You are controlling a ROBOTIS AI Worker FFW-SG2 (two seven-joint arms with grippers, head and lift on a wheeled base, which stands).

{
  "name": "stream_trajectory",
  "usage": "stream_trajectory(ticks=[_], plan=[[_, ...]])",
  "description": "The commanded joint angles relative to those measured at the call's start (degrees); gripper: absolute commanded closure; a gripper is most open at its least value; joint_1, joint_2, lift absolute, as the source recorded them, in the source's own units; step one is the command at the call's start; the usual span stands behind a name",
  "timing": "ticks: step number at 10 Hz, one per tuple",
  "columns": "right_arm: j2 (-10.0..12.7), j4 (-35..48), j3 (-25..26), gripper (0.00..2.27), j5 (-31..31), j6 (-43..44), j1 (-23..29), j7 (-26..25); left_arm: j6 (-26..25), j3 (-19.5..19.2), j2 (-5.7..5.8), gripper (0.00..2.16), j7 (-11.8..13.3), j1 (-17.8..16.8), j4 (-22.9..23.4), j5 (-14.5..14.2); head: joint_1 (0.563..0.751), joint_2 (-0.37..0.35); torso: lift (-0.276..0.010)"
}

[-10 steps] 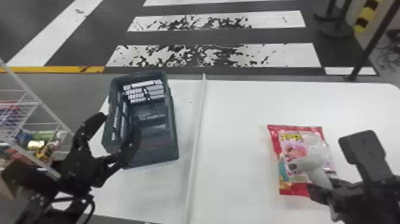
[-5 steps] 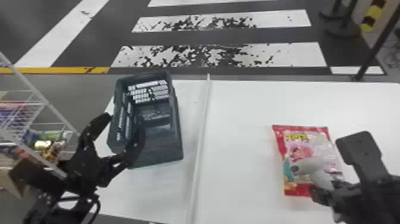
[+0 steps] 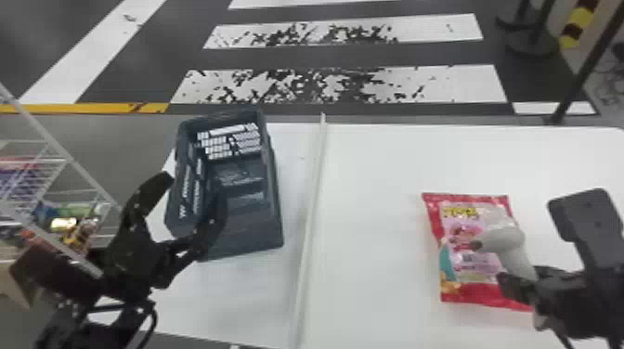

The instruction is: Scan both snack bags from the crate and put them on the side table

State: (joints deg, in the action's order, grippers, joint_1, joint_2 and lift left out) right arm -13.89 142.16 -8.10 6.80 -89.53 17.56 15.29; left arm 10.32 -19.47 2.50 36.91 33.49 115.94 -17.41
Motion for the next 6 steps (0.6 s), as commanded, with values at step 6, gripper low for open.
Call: stream_trajectory(ticks=[6], plan=[[0.62,-12.96,18.47,2.26,-10.23,17.50,-1.30,-7.47,-7.65,7.70,0.05,0.09,-8.08,0.09,2.71,4.75,0.695,-0.078,-0.087]])
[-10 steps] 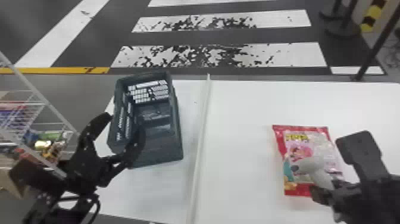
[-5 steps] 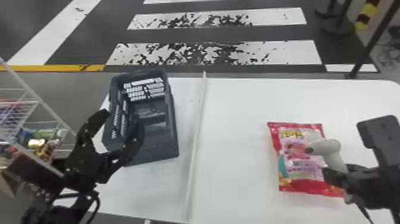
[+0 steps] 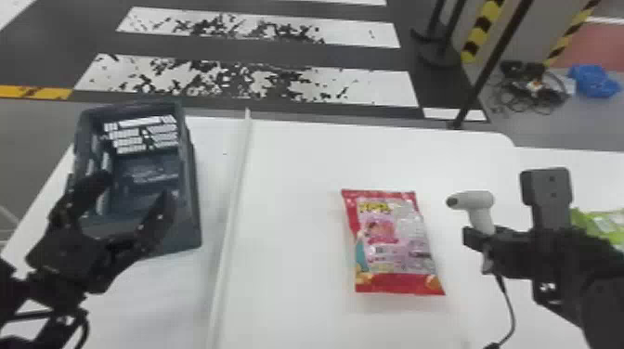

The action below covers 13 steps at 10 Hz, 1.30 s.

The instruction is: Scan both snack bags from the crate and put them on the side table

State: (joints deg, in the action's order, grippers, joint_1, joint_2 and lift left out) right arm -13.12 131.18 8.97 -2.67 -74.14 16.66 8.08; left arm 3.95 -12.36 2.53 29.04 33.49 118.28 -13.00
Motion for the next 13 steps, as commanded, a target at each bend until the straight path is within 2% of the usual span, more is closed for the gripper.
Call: stream_trajectory(ticks=[1,2,3,4,6,8,10,13], plan=[[-0.07,-5.68,2.90,2.26,-1.02,5.62,-1.46,-0.43,-2.69,1.90,0.02,0.09,-2.41,0.18,0.64,1.40,0.695,-0.120,-0.087],[-0.24,-9.81,3.51,2.26,-1.02,11.07,-2.69,-1.05,-4.09,2.87,0.02,0.09,-3.46,0.00,0.64,2.28,0.695,-0.157,-0.087],[-0.24,-14.55,4.13,2.26,-1.02,13.18,-5.23,-1.22,-5.15,3.75,-0.07,0.09,-5.66,0.09,1.34,2.89,0.695,-0.186,-0.087],[-0.51,-18.77,4.13,2.26,-1.02,13.71,-7.87,-1.14,-6.55,5.15,-0.07,0.09,-7.59,0.18,2.05,3.95,0.695,-0.197,-0.087],[-1.38,-25.71,3.69,2.26,-0.93,13.71,-12.00,-0.78,-7.78,7.61,-0.15,0.09,-9.88,0.18,2.40,5.27,0.695,-0.233,-0.087],[-1.38,-32.75,2.81,2.26,-1.02,18.45,-14.73,-0.78,-8.84,9.02,-0.07,0.09,-12.43,0.18,2.84,5.88,0.695,-0.260,-0.087],[-1.38,-39.69,1.76,2.26,-0.85,24.78,-16.75,-1.14,-10.42,10.16,0.02,0.09,-14.45,0.35,3.54,6.67,0.695,-0.266,-0.087],[-1.38,-44.17,0.79,2.17,-0.41,27.24,-17.89,-1.93,-10.42,10.87,0.20,0.09,-15.41,0.44,3.89,6.67,0.695,-0.271,-0.087]])
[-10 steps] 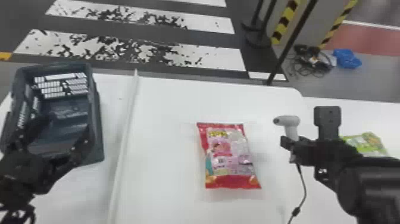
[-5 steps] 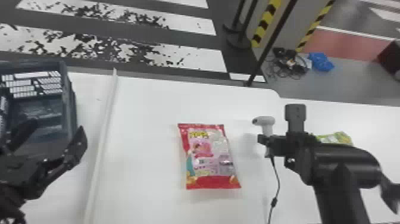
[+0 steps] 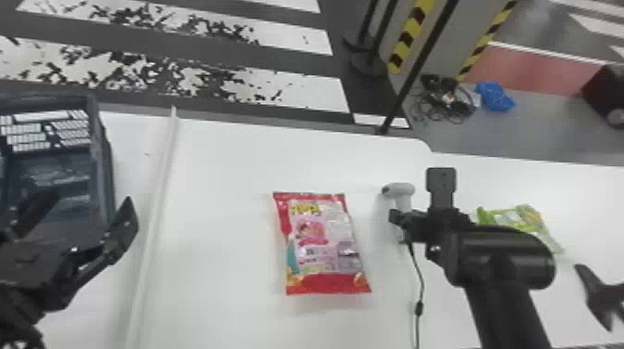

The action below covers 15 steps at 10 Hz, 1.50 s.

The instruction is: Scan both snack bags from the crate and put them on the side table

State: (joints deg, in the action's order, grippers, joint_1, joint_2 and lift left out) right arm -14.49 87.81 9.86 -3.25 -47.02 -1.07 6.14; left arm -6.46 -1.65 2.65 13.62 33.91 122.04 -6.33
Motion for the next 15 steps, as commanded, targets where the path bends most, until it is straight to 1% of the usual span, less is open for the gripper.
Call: stream_trajectory(ticks=[1,2,3,4,5,6,7,8,9,10,11,13,14,15], plan=[[-0.01,-0.98,-0.19,1.91,-0.01,0.30,-0.25,0.01,0.00,0.24,0.07,0.09,-0.18,0.02,0.39,0.00,0.695,-0.272,-0.087],[0.08,-0.80,-0.19,1.28,-0.27,0.83,0.19,0.01,0.00,0.24,0.07,0.09,-0.18,0.19,0.65,0.00,0.695,-0.274,-0.087],[-0.01,0.08,-0.19,0.08,-0.27,1.18,1.07,-0.96,0.00,0.24,0.07,0.09,-0.18,0.28,0.83,0.00,0.695,-0.274,-0.087],[0.08,1.84,0.25,0.00,-0.53,1.00,2.30,-1.40,0.00,0.24,0.07,0.09,-0.18,0.37,0.83,0.00,0.695,-0.276,-0.087],[0.17,5.88,1.21,0.02,-1.59,1.18,4.76,-2.01,0.00,0.24,0.16,0.09,-0.18,0.37,0.83,0.00,0.695,-0.279,-0.087],[0.34,11.59,2.88,0.05,-3.17,0.48,7.84,-2.19,0.00,0.15,0.07,0.09,-0.18,0.28,0.74,0.00,0.695,-0.283,-0.087],[0.25,17.13,4.73,0.06,-6.69,-2.16,10.74,-1.57,0.00,0.24,0.07,0.09,-0.18,0.10,0.74,0.00,0.695,-0.285,-0.087],[0.34,21.17,6.57,0.06,-9.94,-4.97,13.02,0.80,0.00,0.24,0.07,0.09,-0.26,0.10,0.65,0.00,0.695,-0.284,-0.087],[0.34,23.02,8.24,0.07,-13.28,-8.84,14.08,5.02,-0.18,0.51,0.07,0.09,-0.35,0.02,0.65,0.00,0.695,-0.274,-0.087],[0.34,22.93,8.95,0.08,-15.21,-11.48,14.08,9.15,-0.18,0.77,0.16,0.09,-0.70,0.02,0.74,0.00,0.695,-0.255,-0.087],[0.43,22.31,9.12,0.08,-16.35,-12.36,14.08,12.49,-0.18,1.12,0.25,0.09,-1.41,0.02,0.74,0.00,0.695,-0.233,-0.087],[0.34,20.03,9.12,0.08,-18.90,-14.99,12.94,17.06,-0.18,1.21,0.43,0.09,-1.41,0.02,0.57,0.00,0.695,-0.205,-0.087],[0.08,16.95,9.56,0.08,-21.54,-17.80,11.27,20.75,-0.18,1.21,0.51,0.09,-1.41,0.02,0.48,0.00,0.695,-0.189,-0.087],[-0.01,14.05,9.91,0.08,-23.21,-18.16,9.95,23.30,-0.18,1.21,0.51,0.09,-1.49,0.02,0.30,0.00,0.695,-0.169,-0.087]])
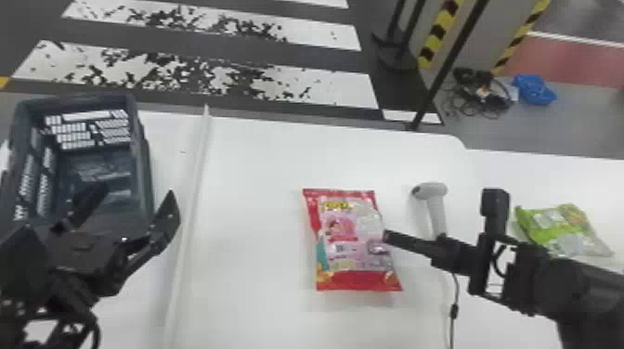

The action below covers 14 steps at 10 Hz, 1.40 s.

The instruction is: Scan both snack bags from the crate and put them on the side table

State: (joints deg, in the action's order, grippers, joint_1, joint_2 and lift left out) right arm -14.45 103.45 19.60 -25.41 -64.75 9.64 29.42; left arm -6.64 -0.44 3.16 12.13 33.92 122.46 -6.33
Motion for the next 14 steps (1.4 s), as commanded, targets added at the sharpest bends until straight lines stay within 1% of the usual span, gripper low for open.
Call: stream_trajectory(ticks=[1,3,4,5,6,7,8,9,10,11,12,13,14], plan=[[-0.50,-3.87,-0.09,0.08,-0.96,-1.31,-1.82,1.78,0.00,0.00,0.09,0.09,0.00,-0.08,-0.21,0.00,0.695,-0.158,-0.087],[-1.55,-7.30,-0.97,0.08,-0.52,-3.95,-3.49,3.98,0.00,0.00,0.09,0.09,0.00,-0.08,-0.38,0.00,0.695,-0.140,-0.087],[-2.16,-9.23,-1.32,0.08,-0.25,-7.64,-4.63,6.97,0.00,0.00,0.09,0.09,0.00,-0.17,-0.56,0.00,0.695,-0.138,-0.087],[-2.60,-9.93,-2.64,0.19,1.06,-8.17,-4.98,7.58,0.00,0.00,0.09,0.09,0.00,-0.26,-0.73,0.00,0.695,-0.132,-0.087],[-2.69,-10.72,-3.25,0.63,2.38,-8.17,-5.60,9.51,0.00,0.00,0.09,0.09,0.00,-0.26,-0.73,0.00,0.695,-0.127,-0.087],[-2.69,-11.43,-3.25,1.36,2.73,-8.17,-6.12,11.89,0.00,0.00,0.09,0.09,0.00,-0.26,-0.82,0.00,0.695,-0.125,-0.087],[-2.69,-11.51,-3.25,2.22,2.73,-9.75,-6.56,12.06,0.00,0.00,0.09,0.09,0.00,-0.26,-0.82,0.00,0.695,-0.117,-0.087],[-3.04,-11.87,-3.08,2.26,2.47,-10.63,-6.91,12.85,0.00,0.00,0.18,0.09,0.00,-0.26,-0.82,0.00,0.695,-0.115,-0.087],[-3.13,-12.13,-1.76,2.26,1.68,-11.51,-7.09,14.44,0.18,0.00,0.26,0.09,-0.09,-0.26,-0.91,0.00,0.695,-0.114,-0.087],[-3.75,-13.01,-0.88,2.26,0.19,-12.91,-7.53,16.02,0.18,0.00,0.44,0.09,-0.18,-0.17,-0.91,-0.09,0.695,-0.112,-0.087],[-4.01,-13.10,0.44,2.26,-0.87,-14.14,-7.62,16.63,0.18,0.00,0.53,0.09,-0.18,-0.26,-0.91,-0.18,0.695,-0.113,-0.087],[-4.01,-12.57,2.55,2.26,-3.59,-15.20,-7.09,16.90,0.18,0.00,0.53,0.09,-0.18,-0.26,-0.82,-0.18,0.695,-0.115,-0.087],[-3.92,-10.46,5.71,2.26,-6.23,-15.90,-6.47,16.81,0.18,-0.09,0.62,0.09,-0.18,-0.17,-0.65,-0.18,0.695,-0.121,-0.087]])
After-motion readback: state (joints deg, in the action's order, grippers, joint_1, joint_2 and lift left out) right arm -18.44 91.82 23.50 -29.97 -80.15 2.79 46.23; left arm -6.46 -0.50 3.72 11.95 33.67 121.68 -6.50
